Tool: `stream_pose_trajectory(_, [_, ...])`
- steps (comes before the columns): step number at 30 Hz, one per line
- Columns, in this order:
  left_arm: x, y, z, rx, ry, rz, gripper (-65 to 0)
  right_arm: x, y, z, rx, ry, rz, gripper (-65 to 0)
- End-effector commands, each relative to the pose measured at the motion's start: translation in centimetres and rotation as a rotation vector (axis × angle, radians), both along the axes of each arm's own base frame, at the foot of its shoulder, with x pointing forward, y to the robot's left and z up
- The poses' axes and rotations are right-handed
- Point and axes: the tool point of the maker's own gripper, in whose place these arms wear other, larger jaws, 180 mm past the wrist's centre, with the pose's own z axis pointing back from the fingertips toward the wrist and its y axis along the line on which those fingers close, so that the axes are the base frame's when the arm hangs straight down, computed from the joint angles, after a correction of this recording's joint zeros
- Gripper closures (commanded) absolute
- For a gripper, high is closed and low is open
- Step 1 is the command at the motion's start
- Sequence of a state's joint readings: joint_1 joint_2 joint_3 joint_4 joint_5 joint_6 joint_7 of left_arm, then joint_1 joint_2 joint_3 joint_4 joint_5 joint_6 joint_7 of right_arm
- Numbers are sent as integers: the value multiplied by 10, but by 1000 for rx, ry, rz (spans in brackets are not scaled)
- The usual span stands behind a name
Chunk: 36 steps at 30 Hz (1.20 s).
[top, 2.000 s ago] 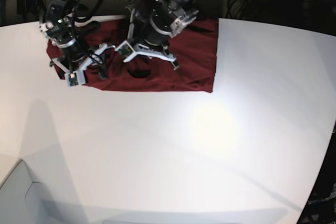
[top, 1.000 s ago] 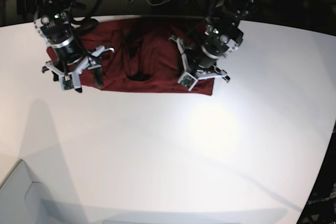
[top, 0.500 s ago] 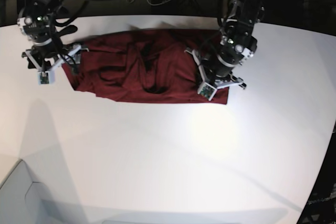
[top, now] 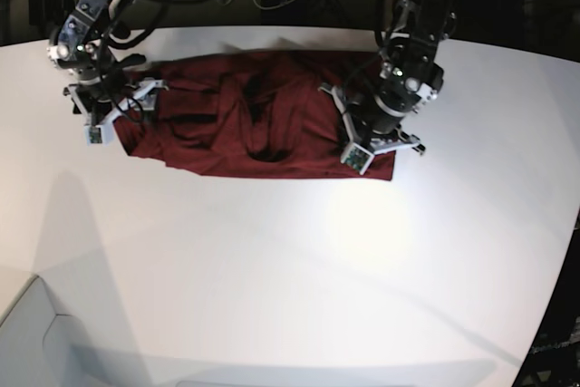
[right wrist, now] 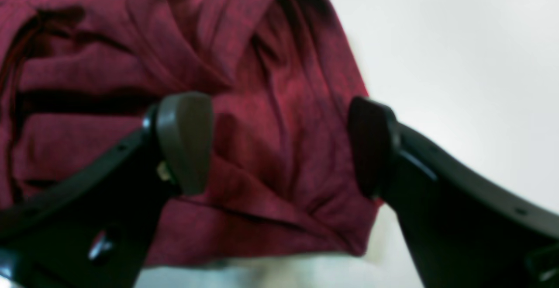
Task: Layout the t-shirt on the table in an organized manner, then fold the t-shirt properly
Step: 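Grasp the bundle ends with both grippers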
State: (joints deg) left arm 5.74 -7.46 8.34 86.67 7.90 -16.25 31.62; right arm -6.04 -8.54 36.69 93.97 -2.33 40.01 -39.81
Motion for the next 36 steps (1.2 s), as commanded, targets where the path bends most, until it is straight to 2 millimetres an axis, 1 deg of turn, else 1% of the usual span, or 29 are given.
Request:
stream_pose_trajectory(1, [1,6,0,30,4,10,-55,7,-2,8,-3,-36,-2,-477])
stream_pose_trajectory(9, [0,6,0,31,4,9,-55,5,3,5,9,-30,3,-475])
stream_pose_trajectory(10, [1,6,1,31,1,9,-55,4,6,4,15,-28,3,-474])
stream_pose_trajectory(12, [4,5,8,25,-17,8,-55,4,6,4,15,-28,3,-452])
stream_pose_trajectory(14, [8,2,18,16,-43,6,-55,4,6,4,15,-28,3,-395])
stream_pose_trajectory(18, [14,-4,37,-2,-94,2,-55,8,12,5,18,-33,23,-224])
stream_pose_trajectory(20, [18,-5,47,-8,-121,0,-55,10,16,6,20,-35,35,-126])
stream_pose_trajectory(22, [21,-8,63,-20,-163,-4,-55,11,19,6,22,-36,45,-17])
stream_pose_trajectory(23, [22,-9,72,-24,-187,-4,-55,12,19,7,22,-38,45,0])
stream_pose_trajectory(24, [23,-9,82,-27,-212,-6,-55,13,19,7,20,-39,46,0])
stream_pose_trajectory(25, [20,-7,85,-20,-218,-1,-55,14,18,9,19,-43,45,0])
stream_pose_trajectory(26, [17,-2,87,-7,-212,11,-55,15,18,11,16,-50,45,0])
stream_pose_trajectory(28, [13,28,84,45,-169,78,-55,18,18,18,21,-77,42,0])
stream_pose_trajectory(31, [9,73,65,97,-83,197,-55,24,19,37,38,-140,38,0])
stream_pose_trajectory(33, [6,93,57,110,-56,252,-55,26,18,47,38,-171,37,0])
stream_pose_trajectory(34, [4,101,53,115,-44,273,-55,24,19,48,40,-175,38,0])
stream_pose_trajectory(36, [2,114,46,123,-20,309,-55,25,30,51,66,-192,61,0])
